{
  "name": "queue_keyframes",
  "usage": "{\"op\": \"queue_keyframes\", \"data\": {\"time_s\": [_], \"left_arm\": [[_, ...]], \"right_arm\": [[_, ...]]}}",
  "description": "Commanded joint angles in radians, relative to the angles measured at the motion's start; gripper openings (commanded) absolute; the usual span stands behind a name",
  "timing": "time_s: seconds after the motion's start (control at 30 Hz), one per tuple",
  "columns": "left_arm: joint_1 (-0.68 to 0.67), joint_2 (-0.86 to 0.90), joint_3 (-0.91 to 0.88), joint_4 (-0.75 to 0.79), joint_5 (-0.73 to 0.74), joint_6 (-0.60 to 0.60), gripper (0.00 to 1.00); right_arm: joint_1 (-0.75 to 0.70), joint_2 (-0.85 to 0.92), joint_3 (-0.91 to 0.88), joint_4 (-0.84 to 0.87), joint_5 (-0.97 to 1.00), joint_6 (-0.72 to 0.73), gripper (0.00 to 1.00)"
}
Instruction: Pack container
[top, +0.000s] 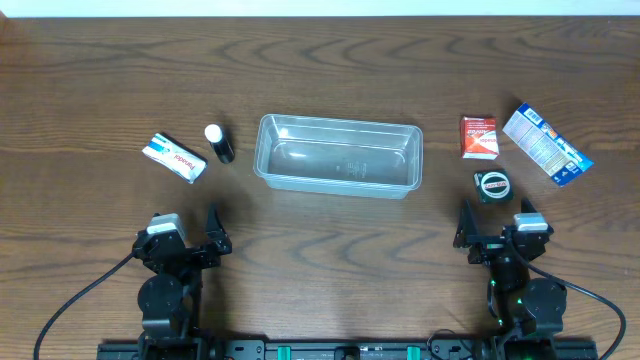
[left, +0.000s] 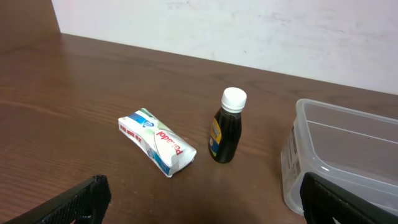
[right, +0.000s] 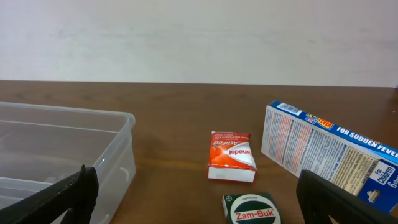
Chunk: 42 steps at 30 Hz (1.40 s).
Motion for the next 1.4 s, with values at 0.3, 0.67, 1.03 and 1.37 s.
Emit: {"op": "queue_keyframes", "data": {"time_s": [0.3, 0.67, 1.03, 1.37], "left_arm": [[0.005, -0.005, -0.015, -0.036, 0.013, 0.013, 0.98], [0.005, -0.005, -0.015, -0.037, 0.013, 0.013, 0.98], [0.005, -0.005, -0.015, -0.036, 0.013, 0.013, 0.98], [0.005, -0.005, -0.015, -0.037, 0.013, 0.013, 0.98]], "right_arm": [[0.005, -0.008, -0.004, -0.002, 0.007, -0.011, 0.99], [0.005, -0.008, -0.005, -0.002, 0.007, -0.011, 0.99], [0.005, -0.008, -0.004, -0.002, 0.015, -0.012, 0.99], [0.004, -0.008, -0.004, 0.058, -0.015, -0.002, 0.99]]}}
